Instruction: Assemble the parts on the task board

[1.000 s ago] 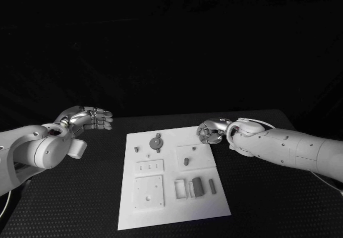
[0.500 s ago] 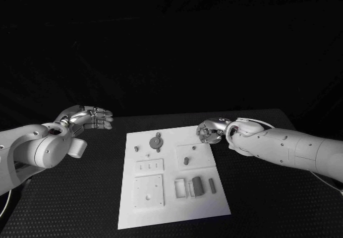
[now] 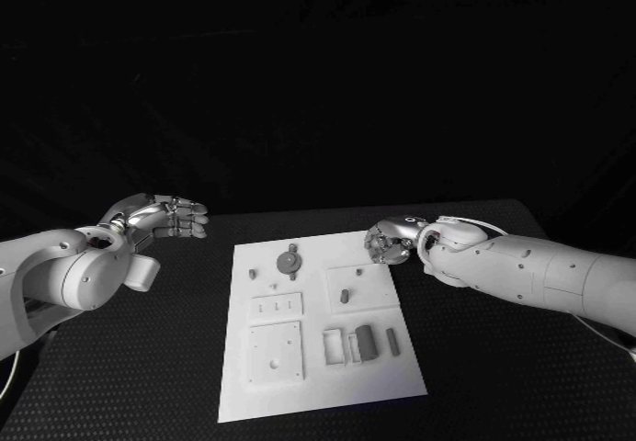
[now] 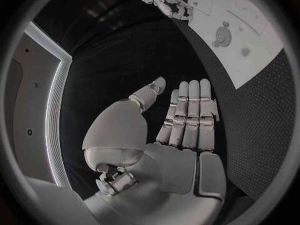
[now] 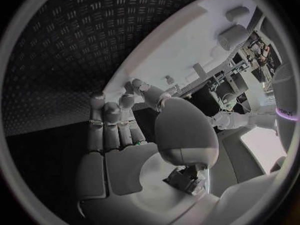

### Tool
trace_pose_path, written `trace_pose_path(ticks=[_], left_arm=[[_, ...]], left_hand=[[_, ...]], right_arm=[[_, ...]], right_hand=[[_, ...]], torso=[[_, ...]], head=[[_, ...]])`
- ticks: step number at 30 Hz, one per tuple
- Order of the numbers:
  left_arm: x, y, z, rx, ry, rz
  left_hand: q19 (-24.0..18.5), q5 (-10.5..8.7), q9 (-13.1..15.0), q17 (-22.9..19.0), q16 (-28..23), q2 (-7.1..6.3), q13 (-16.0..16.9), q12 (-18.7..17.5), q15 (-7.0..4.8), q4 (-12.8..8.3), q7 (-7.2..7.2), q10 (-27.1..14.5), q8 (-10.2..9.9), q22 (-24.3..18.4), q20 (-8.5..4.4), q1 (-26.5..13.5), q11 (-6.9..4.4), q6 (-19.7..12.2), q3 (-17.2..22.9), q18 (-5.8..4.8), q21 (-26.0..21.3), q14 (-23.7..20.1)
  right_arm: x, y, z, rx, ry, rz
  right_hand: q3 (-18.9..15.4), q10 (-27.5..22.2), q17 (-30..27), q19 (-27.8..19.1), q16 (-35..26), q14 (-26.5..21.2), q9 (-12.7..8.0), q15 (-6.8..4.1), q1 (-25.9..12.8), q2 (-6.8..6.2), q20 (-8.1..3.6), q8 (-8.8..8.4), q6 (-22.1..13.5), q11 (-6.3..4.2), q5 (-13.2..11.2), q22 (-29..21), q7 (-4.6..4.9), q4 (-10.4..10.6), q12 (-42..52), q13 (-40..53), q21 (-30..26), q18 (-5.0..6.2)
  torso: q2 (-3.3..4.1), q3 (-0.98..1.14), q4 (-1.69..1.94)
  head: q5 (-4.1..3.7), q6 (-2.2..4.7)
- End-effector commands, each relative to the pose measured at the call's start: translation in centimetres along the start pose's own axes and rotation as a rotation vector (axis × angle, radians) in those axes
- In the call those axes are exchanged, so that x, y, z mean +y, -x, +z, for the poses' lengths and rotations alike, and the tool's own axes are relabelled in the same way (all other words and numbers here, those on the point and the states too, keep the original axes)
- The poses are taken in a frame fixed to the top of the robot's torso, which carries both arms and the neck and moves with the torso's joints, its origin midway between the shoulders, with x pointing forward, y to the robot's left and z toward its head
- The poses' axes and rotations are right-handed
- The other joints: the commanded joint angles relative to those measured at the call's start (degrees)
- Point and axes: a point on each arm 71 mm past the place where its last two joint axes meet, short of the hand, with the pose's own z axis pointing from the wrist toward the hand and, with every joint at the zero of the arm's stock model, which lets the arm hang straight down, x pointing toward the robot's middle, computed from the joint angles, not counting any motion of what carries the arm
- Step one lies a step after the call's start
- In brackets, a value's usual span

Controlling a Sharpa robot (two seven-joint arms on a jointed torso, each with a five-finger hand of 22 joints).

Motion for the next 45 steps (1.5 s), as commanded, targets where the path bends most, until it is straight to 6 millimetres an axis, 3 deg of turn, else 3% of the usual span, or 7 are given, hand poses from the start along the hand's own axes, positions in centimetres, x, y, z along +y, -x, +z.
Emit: trace_pose_path(ticks=[1,10,22,31,45], left_arm=[[-0.10,-0.15,-0.01,0.011,-0.007,0.001],[-0.09,-0.12,-0.03,0.010,-0.007,0.001],[-0.09,-0.13,-0.03,0.014,-0.007,0.001],[-0.08,-0.09,-0.04,0.011,-0.006,0.002],[-0.08,-0.17,-0.05,0.021,-0.006,0.001]], left_hand=[[0.3,-0.16,0.1,0.1,-0.2,-0.04,0.1,-0.2,0.10,0.0,0.34,-0.3,-0.3,0.1,0.20,0.0,0.20,-0.1,0.0,0.35,-0.3,0.0],[0.3,-0.16,0.1,0.1,-0.2,0.00,0.1,-0.3,0.10,-0.1,0.33,-0.3,-0.3,0.1,0.21,0.1,0.20,-0.1,0.0,0.35,-0.3,0.0],[0.3,-0.17,0.1,0.1,-0.2,0.04,0.2,-0.3,0.11,0.0,0.34,-0.3,-0.3,0.1,0.22,0.0,0.21,-0.1,0.0,0.33,-0.3,0.0],[0.2,-0.16,0.1,0.1,-0.3,0.00,0.3,-0.3,0.14,0.0,0.33,-0.3,-0.3,0.1,0.25,0.0,0.21,-0.1,0.0,0.31,-0.4,0.0],[0.1,-0.17,0.2,0.2,-0.4,0.15,0.4,-0.4,0.19,0.0,0.30,-0.2,-0.3,0.2,0.29,-0.1,0.16,0.0,-0.1,0.28,-0.5,-0.2]], right_arm=[[-0.04,-0.15,0.01,0.013,-0.008,-0.016],[0.01,-0.14,0.01,0.011,-0.004,-0.016],[0.01,-0.18,0.05,0.017,0.004,-0.007],[-0.02,-0.17,0.07,0.016,-0.003,0.004],[0.23,0.07,0.17,-0.022,-0.012,0.034]], right_hand=[[0.0,-5.3,0.1,0.3,0.4,0.0,0.1,-0.53,-0.7,0.03,-0.11,0.37,7.6,-1.60,0.1,1.0,-0.64,0.3,0.2,0.0,0.2,0.90],[0.1,-5.1,0.1,0.4,0.4,0.1,0.4,-0.66,-0.9,0.20,-0.25,0.66,8.1,-1.77,0.1,1.0,-0.85,0.6,0.2,0.0,0.3,0.90],[0.2,-4.3,0.3,0.7,0.6,0.6,1.9,-1.29,-1.1,2.04,-0.55,2.11,10.1,-2.57,0.1,1.0,-1.78,0.9,0.2,0.0,0.6,0.90],[-0.1,-1.9,0.9,1.3,1.7,2.1,4.5,-2.26,-1.5,3.30,-0.88,3.96,11.8,-3.75,0.1,0.9,-2.96,0.7,1.0,0.4,0.8,0.90],[0.3,-0.3,1.2,2.4,2.0,3.3,5.8,-2.99,-1.8,4.04,-1.48,4.84,12.8,-4.43,0.1,0.9,-3.57,-0.2,1.8,1.0,1.3,0.90]], torso=[[0.00,0.02,-0.01],[-0.01,0.03,-0.01],[-0.02,0.02,-0.01],[-0.01,0.00,0.02],[-0.02,-0.01,0.01]], head=[[0.01,-0.03],[-0.05,-0.11],[0.12,-0.26],[0.08,-0.44],[0.06,-0.52]])
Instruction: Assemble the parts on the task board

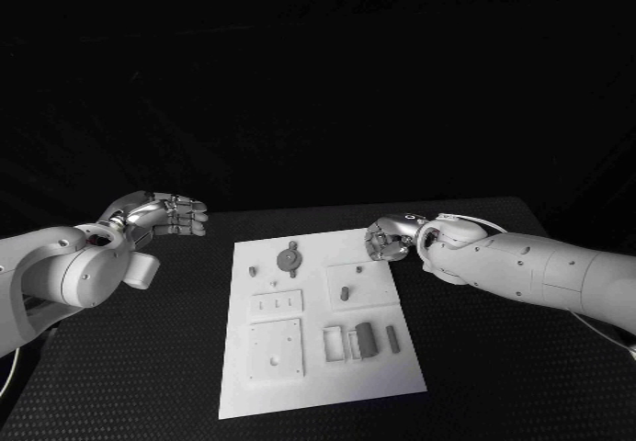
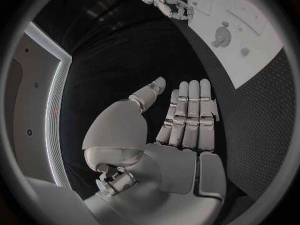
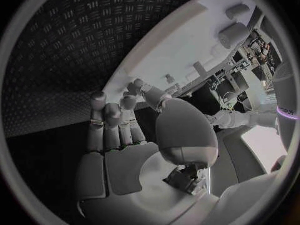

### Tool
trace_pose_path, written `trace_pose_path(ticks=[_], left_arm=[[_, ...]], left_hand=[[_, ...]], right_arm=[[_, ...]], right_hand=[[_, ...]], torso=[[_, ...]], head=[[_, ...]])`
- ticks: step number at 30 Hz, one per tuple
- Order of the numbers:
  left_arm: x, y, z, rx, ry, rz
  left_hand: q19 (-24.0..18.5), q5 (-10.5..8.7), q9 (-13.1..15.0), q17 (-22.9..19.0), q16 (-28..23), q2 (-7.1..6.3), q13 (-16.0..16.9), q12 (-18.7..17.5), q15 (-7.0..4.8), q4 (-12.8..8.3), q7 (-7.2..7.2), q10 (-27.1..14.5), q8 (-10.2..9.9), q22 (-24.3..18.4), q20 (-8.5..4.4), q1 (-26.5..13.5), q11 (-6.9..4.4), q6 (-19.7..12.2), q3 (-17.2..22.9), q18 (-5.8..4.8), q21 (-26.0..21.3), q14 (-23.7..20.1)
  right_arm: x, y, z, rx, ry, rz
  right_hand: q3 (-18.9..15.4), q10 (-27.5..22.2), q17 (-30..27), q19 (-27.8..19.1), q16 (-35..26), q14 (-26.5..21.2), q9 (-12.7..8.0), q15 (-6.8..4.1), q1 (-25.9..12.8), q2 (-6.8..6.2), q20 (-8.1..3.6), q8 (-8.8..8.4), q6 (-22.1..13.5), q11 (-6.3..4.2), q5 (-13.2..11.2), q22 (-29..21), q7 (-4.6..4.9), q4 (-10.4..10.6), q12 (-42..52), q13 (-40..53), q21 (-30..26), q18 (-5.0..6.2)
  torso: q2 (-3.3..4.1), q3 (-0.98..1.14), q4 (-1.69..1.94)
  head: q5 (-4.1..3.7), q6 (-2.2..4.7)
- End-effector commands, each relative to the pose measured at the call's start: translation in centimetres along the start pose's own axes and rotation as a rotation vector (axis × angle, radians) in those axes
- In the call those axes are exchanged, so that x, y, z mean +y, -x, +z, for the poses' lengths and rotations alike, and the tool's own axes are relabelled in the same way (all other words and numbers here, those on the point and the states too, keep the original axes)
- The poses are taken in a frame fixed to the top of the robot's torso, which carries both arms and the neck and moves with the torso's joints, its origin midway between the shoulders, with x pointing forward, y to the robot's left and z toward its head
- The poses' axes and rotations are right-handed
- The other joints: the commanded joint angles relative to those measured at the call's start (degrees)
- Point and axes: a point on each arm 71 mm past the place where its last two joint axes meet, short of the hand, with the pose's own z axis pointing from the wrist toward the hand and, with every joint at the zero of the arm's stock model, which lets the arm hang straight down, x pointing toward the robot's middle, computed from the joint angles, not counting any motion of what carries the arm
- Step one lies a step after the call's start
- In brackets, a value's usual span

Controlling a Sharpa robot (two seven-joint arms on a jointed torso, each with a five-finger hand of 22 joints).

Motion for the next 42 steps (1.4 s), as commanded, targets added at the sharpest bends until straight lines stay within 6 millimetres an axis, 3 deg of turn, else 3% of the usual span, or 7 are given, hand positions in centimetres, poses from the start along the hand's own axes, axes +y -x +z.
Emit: trace_pose_path(ticks=[1,15,24,26,33,38,42], left_arm=[[-0.1,-0.2,0.0,0.021,-0.009,0.001],[-0.1,-0.6,0.0,0.068,-0.003,0.047],[0.3,-1.9,0.1,0.157,0.068,0.124],[0.5,-2.2,0.1,0.163,0.103,0.170],[0.6,-3.7,0.7,0.193,0.151,0.242],[0.4,-5.3,1.1,0.203,0.168,0.215],[0.2,-6.7,1.5,0.222,0.177,0.210]], left_hand=[[0.1,-0.17,0.1,0.1,-0.2,0.18,0.1,-0.4,0.19,0.0,0.29,-0.2,-0.3,0.1,0.29,-0.1,0.15,0.0,-0.1,0.28,-0.3,-0.1],[0.8,-0.16,0.5,0.8,0.0,1.43,1.2,0.1,-0.22,1.0,-1.21,2.4,0.7,0.9,-0.02,-1.7,-1.08,3.4,-0.2,0.38,-0.3,0.8],[1.9,-0.24,0.3,1.5,0.5,0.89,0.8,-0.3,-0.80,2.9,-2.09,4.0,0.2,1.7,-0.60,-5.5,-1.52,5.3,-1.4,0.35,-0.1,1.9],[1.7,-0.30,-0.1,1.6,0.3,0.60,0.7,-0.6,-0.68,3.9,-1.21,4.0,-0.7,1.8,-0.59,-7.9,-1.45,4.3,-2.6,0.29,-0.3,1.8],[1.9,-0.21,-0.9,2.1,0.3,1.82,0.6,-0.8,-0.93,3.3,-0.15,4.5,-2.8,2.3,-0.80,-11.7,-1.71,2.3,-6.5,0.64,-0.5,2.0],[1.8,-0.22,-1.8,2.2,0.1,1.96,0.5,-1.0,-0.84,2.1,-1.08,4.4,-4.4,2.5,-0.70,-11.7,-1.62,0.0,-7.0,0.64,-0.8,1.8],[1.9,-0.21,-1.7,2.3,0.1,2.35,0.5,-1.0,-0.84,1.5,-1.43,4.5,-4.2,2.6,-0.70,-11.5,-1.63,0.5,-7.0,0.66,-0.9,1.8]], right_arm=[[0.1,0.1,0.1,-0.022,-0.006,0.019],[1.1,0.4,0.3,-0.063,-0.033,0.057],[3.1,2.2,0.8,-0.085,-0.011,0.078],[3.7,2.8,0.9,-0.093,0.001,0.080],[6.7,3.7,1.5,-0.094,0.050,0.085],[9.7,3.8,1.8,-0.081,0.121,0.115],[11.3,3.8,2.0,-0.078,0.151,0.121]], right_hand=[[0.0,-2.0,0.1,0.6,0.3,1.6,0.2,-1.22,-0.1,0.41,-0.09,0.26,11.5,-2.68,0.1,0.9,-2.28,-0.5,0.4,0.1,0.4,0.94],[0.2,-1.4,0.3,1.0,0.6,2.1,0.6,-1.50,-0.3,0.85,-0.38,0.49,12.0,-2.95,0.2,1.0,-2.54,-1.0,0.7,0.4,0.7,0.94],[0.2,-1.3,0.3,1.1,0.6,2.2,0.7,-1.57,-0.4,0.84,-0.46,0.51,12.1,-3.00,0.2,1.0,-2.58,-1.2,0.7,0.5,0.8,0.94],[0.2,-1.3,0.3,1.1,0.6,2.2,0.7,-1.57,-0.4,0.83,-0.46,0.51,12.1,-3.00,0.2,1.0,-2.58,-1.2,0.7,0.5,0.8,0.94],[0.2,-1.3,0.4,1.1,0.6,2.2,0.7,-1.60,-0.4,0.79,-0.49,0.50,12.1,-3.02,0.2,1.0,-2.60,-1.3,0.7,0.5,0.8,0.94],[0.3,-1.3,0.4,1.1,0.5,2.2,0.8,-1.62,-0.4,0.78,-0.52,0.48,12.0,-3.03,0.2,1.0,-2.60,-1.4,0.7,0.5,0.8,0.94],[0.3,-1.3,0.3,1.1,0.5,2.2,0.8,-1.63,-0.4,0.82,-0.53,0.47,12.0,-3.03,0.2,1.0,-2.60,-1.5,0.7,0.5,0.8,0.94]], torso=[[0.00,0.00,0.01],[0.01,0.00,-0.04],[0.01,-0.02,-0.05],[0.03,-0.04,-0.02],[-0.02,-0.04,-0.03],[0.02,0.00,-0.02],[0.01,-0.04,0.00]], head=[[0.01,-0.03],[0.03,0.15],[0.09,0.48],[0.34,0.60],[1.31,0.91],[1.95,1.13],[2.75,1.27]])
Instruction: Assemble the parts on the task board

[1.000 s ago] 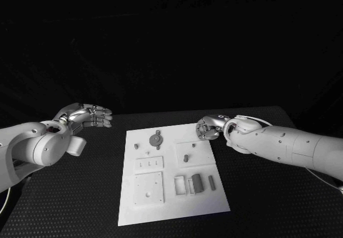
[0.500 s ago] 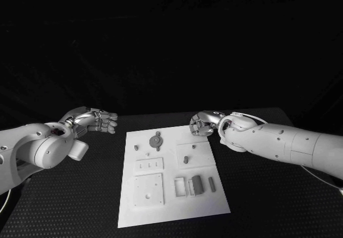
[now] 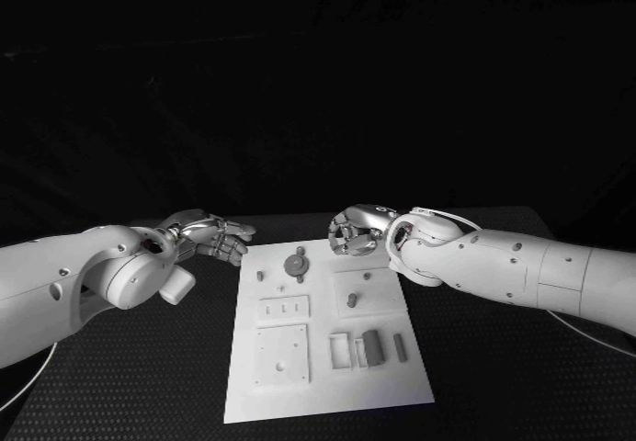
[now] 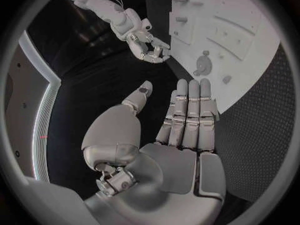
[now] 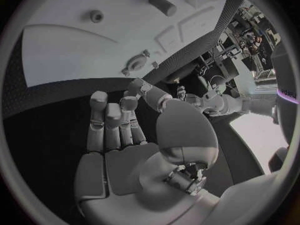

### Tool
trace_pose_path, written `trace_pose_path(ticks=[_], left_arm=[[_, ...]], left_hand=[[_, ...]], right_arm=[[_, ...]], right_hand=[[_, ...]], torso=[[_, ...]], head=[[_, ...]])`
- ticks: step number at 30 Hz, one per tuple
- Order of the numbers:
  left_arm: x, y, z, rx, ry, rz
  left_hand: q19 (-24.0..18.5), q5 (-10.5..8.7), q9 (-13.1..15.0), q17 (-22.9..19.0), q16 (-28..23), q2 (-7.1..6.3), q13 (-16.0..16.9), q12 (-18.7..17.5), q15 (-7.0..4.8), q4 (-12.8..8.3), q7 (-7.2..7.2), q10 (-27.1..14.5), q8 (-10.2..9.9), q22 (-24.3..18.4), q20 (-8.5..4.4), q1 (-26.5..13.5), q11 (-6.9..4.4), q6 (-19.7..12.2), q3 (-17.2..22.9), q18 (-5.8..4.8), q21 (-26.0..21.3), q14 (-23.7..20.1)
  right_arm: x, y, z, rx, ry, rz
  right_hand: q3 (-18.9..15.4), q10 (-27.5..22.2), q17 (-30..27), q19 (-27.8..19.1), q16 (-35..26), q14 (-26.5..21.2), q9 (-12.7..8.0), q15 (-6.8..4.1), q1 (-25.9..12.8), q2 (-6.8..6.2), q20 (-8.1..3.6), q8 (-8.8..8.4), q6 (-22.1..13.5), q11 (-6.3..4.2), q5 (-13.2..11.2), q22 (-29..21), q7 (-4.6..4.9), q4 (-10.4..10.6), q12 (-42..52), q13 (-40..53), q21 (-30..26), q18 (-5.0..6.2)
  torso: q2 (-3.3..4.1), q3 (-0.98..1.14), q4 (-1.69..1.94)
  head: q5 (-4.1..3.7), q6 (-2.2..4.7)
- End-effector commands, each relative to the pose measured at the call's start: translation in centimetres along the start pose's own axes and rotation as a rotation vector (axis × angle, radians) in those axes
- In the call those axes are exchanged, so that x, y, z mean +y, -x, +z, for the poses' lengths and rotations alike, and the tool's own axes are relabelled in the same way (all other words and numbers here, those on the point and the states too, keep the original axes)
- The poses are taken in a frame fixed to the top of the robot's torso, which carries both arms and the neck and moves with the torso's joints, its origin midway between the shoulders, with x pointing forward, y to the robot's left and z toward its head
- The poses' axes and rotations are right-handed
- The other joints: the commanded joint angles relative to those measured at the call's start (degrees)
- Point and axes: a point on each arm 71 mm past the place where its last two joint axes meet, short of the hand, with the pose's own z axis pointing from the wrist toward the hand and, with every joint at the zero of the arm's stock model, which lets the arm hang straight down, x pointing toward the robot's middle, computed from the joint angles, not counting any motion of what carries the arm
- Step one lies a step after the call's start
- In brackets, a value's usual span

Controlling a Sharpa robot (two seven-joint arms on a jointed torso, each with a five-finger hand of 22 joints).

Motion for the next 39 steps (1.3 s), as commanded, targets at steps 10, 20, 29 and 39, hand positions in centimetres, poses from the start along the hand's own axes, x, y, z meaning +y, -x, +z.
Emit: trace_pose_path(ticks=[10,20,29,39], left_arm=[[-0.1,-3.0,1.5,0.038,0.114,0.006],[-0.3,-4.4,2.0,0.092,0.119,0.019],[-0.3,-5.0,2.1,0.132,0.115,0.023],[-0.6,-5.7,2.4,0.149,0.104,0.023]], left_hand=[[0.5,-0.21,0.0,0.2,-0.5,1.04,-0.1,-0.8,0.08,-1.0,1.12,-0.2,0.3,0.3,0.00,-0.6,0.34,1.9,-0.3,1.07,-0.7,0.0],[0.3,-0.21,-0.2,0.2,-0.8,0.66,-0.2,-0.9,0.22,-1.0,1.47,-0.5,0.1,0.3,0.11,-1.2,0.47,1.9,-0.5,1.02,-1.0,-0.3],[-0.1,-0.22,-0.3,0.1,-1.3,1.02,-0.5,-1.0,0.34,-1.0,0.49,-0.9,0.0,0.3,0.28,-1.6,0.15,2.0,-0.3,0.94,-1.5,-0.8],[-0.3,-0.23,-0.3,0.1,-1.5,1.32,-0.6,-1.0,0.33,-1.0,-0.19,-0.7,0.2,0.3,0.32,-2.0,-0.19,2.6,-0.2,0.89,-1.9,-1.0]], right_arm=[[3.8,-0.7,0.5,0.027,0.062,0.046],[6.7,-0.9,1.1,0.025,0.118,0.052],[7.9,-1.0,1.3,0.026,0.139,0.058],[8.6,-1.2,1.6,0.030,0.158,0.045]], right_hand=[[0.1,-2.3,0.1,0.2,0.2,1.0,0.1,-1.20,-0.2,0.64,-0.05,0.26,11.3,-2.05,0.2,1.0,-1.88,-0.4,0.2,0.1,0.2,0.94],[0.1,-2.3,0.1,0.2,0.2,1.0,0.2,-1.23,-0.2,0.72,-0.09,0.21,11.3,-2.05,0.2,0.9,-1.87,-0.5,0.2,0.1,0.2,0.94],[0.2,-2.2,0.1,0.3,0.1,1.1,0.2,-1.26,-0.2,0.77,-0.12,0.20,11.2,-2.05,0.2,0.9,-1.87,-0.6,0.2,0.1,0.2,0.94],[0.2,-2.2,0.1,0.3,0.1,1.1,0.2,-1.28,-0.2,0.80,-0.14,0.18,11.2,-2.05,0.2,0.9,-1.86,-0.7,0.2,0.1,0.2,0.94]], torso=[[0.02,0.08,-0.04],[-0.06,0.04,0.10],[-0.01,0.07,0.00],[0.00,0.02,0.04]], head=[[1.28,0.08],[1.81,-0.16],[2.06,-0.31],[1.92,-0.25]])
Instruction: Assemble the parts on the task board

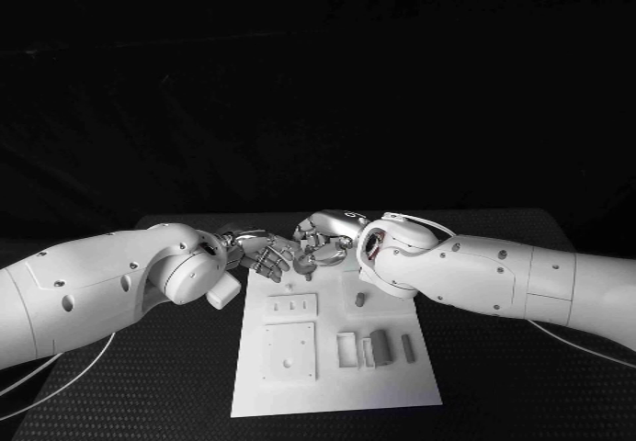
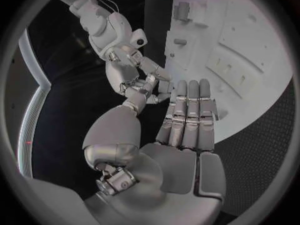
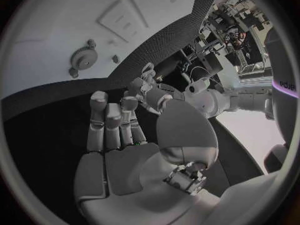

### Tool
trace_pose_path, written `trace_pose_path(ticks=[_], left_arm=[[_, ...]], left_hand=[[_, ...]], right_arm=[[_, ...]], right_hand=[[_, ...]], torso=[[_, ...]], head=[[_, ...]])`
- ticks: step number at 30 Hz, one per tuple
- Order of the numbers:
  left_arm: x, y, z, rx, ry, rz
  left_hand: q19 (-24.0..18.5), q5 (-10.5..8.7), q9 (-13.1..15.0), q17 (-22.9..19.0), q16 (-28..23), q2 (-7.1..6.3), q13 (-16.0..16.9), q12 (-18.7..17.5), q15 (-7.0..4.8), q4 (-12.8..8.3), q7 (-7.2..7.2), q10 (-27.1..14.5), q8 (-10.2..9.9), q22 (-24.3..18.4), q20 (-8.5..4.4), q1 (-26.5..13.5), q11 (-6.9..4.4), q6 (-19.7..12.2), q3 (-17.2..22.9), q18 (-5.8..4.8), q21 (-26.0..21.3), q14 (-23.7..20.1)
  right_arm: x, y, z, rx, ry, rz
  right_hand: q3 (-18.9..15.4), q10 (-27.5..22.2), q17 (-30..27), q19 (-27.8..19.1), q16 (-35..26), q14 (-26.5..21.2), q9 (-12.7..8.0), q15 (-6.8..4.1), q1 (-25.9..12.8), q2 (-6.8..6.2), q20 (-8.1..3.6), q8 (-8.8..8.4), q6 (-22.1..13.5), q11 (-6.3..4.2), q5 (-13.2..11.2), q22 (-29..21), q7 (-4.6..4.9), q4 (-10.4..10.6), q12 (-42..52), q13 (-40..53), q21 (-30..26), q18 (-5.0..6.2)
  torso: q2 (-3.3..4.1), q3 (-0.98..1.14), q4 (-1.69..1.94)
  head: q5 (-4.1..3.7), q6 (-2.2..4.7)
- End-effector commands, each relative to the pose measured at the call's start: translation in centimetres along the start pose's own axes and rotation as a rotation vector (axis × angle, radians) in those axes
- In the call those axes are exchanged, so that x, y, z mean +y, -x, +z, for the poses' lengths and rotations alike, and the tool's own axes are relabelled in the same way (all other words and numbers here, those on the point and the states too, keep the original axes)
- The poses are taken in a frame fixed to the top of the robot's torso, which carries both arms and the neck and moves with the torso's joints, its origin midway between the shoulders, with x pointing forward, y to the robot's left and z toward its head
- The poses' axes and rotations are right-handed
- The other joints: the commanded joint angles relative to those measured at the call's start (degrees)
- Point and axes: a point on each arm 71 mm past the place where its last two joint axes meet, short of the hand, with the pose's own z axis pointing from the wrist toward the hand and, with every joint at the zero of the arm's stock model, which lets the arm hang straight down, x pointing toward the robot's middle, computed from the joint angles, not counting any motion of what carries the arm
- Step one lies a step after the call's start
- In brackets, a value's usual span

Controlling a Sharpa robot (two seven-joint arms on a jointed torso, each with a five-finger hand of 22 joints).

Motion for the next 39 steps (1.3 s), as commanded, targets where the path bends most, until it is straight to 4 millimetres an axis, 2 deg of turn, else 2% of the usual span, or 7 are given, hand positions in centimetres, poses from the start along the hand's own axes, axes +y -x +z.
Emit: trace_pose_path(ticks=[1,24,30,36,39], left_arm=[[-0.17,-0.34,0.13,0.019,-0.016,0.001],[-0.25,-0.67,0.47,0.032,-0.019,-0.012],[-0.28,-0.77,0.50,0.036,-0.021,-0.012],[-0.15,-0.53,0.48,0.030,-0.016,-0.013],[-0.15,-0.48,0.50,0.029,-0.016,-0.013]], left_hand=[[-0.2,-0.22,-0.1,-0.1,-0.2,0.00,-0.1,-0.1,0.11,-0.3,-0.52,0.0,0.0,0.1,0.30,-0.7,-0.43,0.1,0.2,0.38,-0.2,-0.4],[0.0,-0.22,-0.1,0.0,-0.3,1.08,-0.1,0.2,-0.03,-0.8,-0.54,0.8,0.2,0.2,0.19,-0.3,-0.67,0.9,0.6,0.31,-0.5,-0.2],[0.1,-0.19,-0.1,0.1,-0.3,2.26,-0.1,0.2,-0.07,-1.4,-0.67,1.1,0.2,0.3,0.16,0.3,-0.76,1.2,1.0,0.23,-0.7,-0.1],[0.4,-0.15,0.0,0.4,0.0,4.32,0.1,0.8,-0.41,-1.9,-1.02,2.8,0.9,0.5,-0.07,1.8,-1.36,3.1,1.6,0.06,-0.9,0.6],[0.7,-0.22,0.1,0.6,0.2,4.41,0.3,1.0,-0.55,-1.5,-1.14,3.6,1.2,0.7,-0.21,3.2,-1.64,4.0,3.2,-0.08,-1.0,0.9]], right_arm=[[0.32,-0.12,0.10,0.010,0.011,-0.015],[1.01,-0.42,0.33,0.029,0.028,-0.010],[0.89,-0.41,0.39,0.030,0.024,-0.011],[0.83,-0.41,0.38,0.031,0.023,-0.011],[0.96,-0.44,0.37,0.033,0.026,-0.010]], right_hand=[[-0.2,-2.4,0.1,0.2,0.1,0.9,0.1,-1.31,0.0,0.57,-0.25,0.15,11.0,-1.88,0.2,0.9,-1.66,-0.4,0.2,0.1,0.2,0.93],[-0.2,-2.4,0.1,0.2,0.0,0.9,0.1,-1.33,-0.1,0.58,-0.30,0.11,11.0,-1.88,0.1,0.9,-1.66,-0.4,0.1,0.1,0.2,0.93],[-0.2,-2.4,0.1,0.2,0.0,0.9,0.1,-1.34,-0.1,0.60,-0.30,0.10,11.0,-1.88,0.1,0.9,-1.66,-0.4,0.1,0.1,0.2,0.93],[-0.2,-2.4,0.1,0.2,0.0,0.9,0.2,-1.34,-0.2,0.60,-0.31,0.09,11.0,-1.88,0.1,0.9,-1.67,-0.5,0.1,0.1,0.2,0.93],[-0.2,-2.4,0.1,0.2,0.0,0.9,0.2,-1.34,-0.2,0.60,-0.31,0.09,11.0,-1.88,0.1,0.9,-1.67,-0.5,0.1,0.1,0.2,0.93]], torso=[[0.01,-0.03,0.04],[0.01,0.05,-0.02],[0.00,0.01,0.02],[-0.01,0.01,0.03],[-0.01,0.01,0.03]], head=[[-0.09,0.05],[-0.25,-0.19],[-0.39,-0.25],[-0.44,-0.28],[-0.44,-0.28]])
